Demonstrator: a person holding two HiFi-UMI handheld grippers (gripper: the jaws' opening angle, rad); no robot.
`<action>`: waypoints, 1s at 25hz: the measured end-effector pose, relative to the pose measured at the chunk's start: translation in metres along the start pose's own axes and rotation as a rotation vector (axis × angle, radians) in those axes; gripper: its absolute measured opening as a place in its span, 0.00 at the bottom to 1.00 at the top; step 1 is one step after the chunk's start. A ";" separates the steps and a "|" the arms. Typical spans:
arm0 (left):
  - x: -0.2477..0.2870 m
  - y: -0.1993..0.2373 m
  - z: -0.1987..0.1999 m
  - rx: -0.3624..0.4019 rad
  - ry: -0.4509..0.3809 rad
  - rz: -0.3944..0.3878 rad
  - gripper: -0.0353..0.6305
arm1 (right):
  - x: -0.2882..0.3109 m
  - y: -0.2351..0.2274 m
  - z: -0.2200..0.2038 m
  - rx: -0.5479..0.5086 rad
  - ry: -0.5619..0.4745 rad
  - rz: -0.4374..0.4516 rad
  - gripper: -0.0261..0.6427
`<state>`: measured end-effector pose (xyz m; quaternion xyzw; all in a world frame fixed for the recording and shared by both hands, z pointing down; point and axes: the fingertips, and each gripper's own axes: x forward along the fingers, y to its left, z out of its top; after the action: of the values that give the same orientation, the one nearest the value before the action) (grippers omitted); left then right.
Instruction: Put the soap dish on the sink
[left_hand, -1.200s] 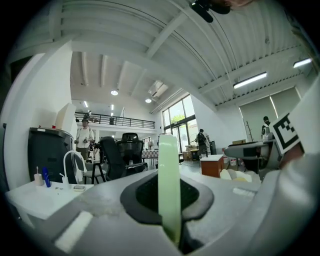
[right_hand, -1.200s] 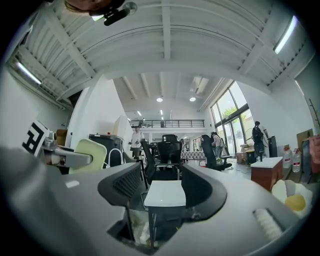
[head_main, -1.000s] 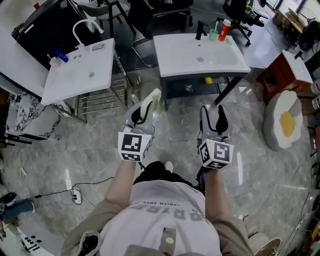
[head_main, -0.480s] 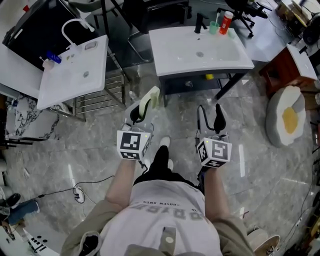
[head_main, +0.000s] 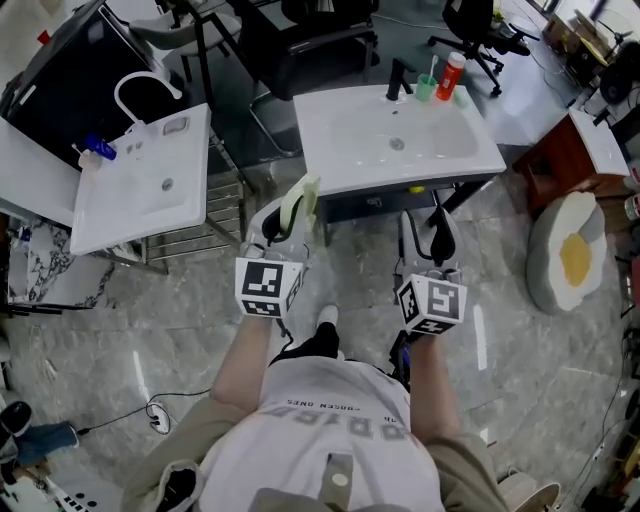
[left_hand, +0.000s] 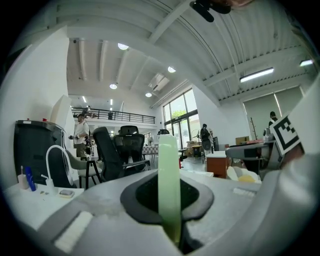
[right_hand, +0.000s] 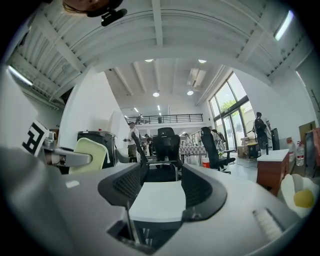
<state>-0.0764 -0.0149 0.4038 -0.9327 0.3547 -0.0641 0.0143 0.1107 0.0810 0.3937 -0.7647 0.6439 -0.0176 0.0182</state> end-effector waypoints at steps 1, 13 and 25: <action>0.008 0.006 0.005 0.003 -0.010 -0.001 0.08 | 0.010 -0.001 0.005 -0.001 -0.009 -0.003 0.43; 0.070 0.055 0.013 -0.009 -0.030 -0.017 0.08 | 0.092 0.008 0.017 0.009 -0.022 0.005 0.43; 0.118 0.073 -0.016 -0.052 0.034 0.025 0.08 | 0.150 -0.005 -0.023 0.024 0.062 0.061 0.43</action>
<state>-0.0394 -0.1481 0.4276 -0.9270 0.3680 -0.0706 -0.0151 0.1401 -0.0659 0.4173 -0.7435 0.6670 -0.0483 0.0080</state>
